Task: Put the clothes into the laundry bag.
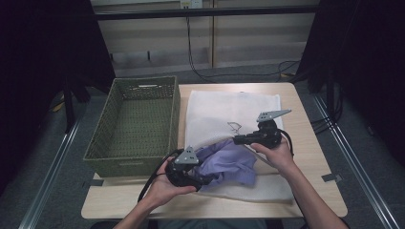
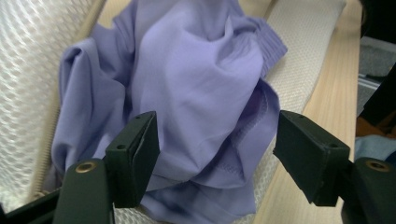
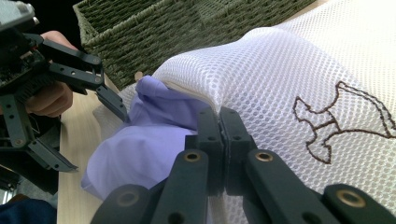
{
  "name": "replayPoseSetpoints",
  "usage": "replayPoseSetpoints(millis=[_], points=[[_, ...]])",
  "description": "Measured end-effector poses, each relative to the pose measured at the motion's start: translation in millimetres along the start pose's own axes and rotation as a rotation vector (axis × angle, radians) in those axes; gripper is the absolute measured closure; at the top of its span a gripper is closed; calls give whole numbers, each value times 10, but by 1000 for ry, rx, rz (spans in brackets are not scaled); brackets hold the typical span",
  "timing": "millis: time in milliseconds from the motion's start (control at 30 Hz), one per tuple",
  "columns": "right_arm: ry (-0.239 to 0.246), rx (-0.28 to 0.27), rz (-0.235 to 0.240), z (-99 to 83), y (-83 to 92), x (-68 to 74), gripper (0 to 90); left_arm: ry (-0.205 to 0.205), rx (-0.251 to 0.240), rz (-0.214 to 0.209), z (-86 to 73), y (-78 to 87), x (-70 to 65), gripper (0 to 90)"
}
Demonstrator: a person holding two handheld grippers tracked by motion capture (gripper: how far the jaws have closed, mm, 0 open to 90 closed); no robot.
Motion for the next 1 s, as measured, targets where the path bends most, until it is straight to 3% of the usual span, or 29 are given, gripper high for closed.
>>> replayPoseSetpoints(millis=[133,233,300,333,467,533,600,633,667,800,900,1000], points=[[2,5,4,-9,-15,5,891,-15,29,-20,-72,-140,-48,300],[5,10,3,-13,-18,9,891,-40,70,14,-137,-238,-42,235],[5,10,2,-14,-18,9,891,-63,83,2,-154,-259,-26,222],[6,12,2,-16,-19,10,891,-42,83,6,-159,-272,-32,216],[5,15,1,-23,-18,12,891,-88,126,19,-208,-296,3,230],[7,16,1,-23,-21,13,891,-53,113,28,-209,-343,-15,235],[8,18,1,-26,-26,14,890,-87,156,34,-242,-356,9,236],[8,18,2,-26,-28,14,890,-60,126,48,-229,-402,-4,237],[6,18,2,-27,-29,14,890,-60,129,41,-233,-417,-5,242],[8,21,1,-31,-36,15,890,-74,162,82,-242,-417,62,373],[12,23,3,-34,-42,16,889,-59,134,88,-204,-415,103,481],[9,24,3,-37,-50,16,889,-29,145,89,-188,-419,135,564]])
Point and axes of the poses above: each handheld gripper's, and its own axes: y roughly backward along the jaws, z roughly out of its top, x roughly to its left, the point moved 9 cm from there along -y, roughly forward along the jaws, and after that the axes turned 4 degrees about z, right-handed, at the moved point
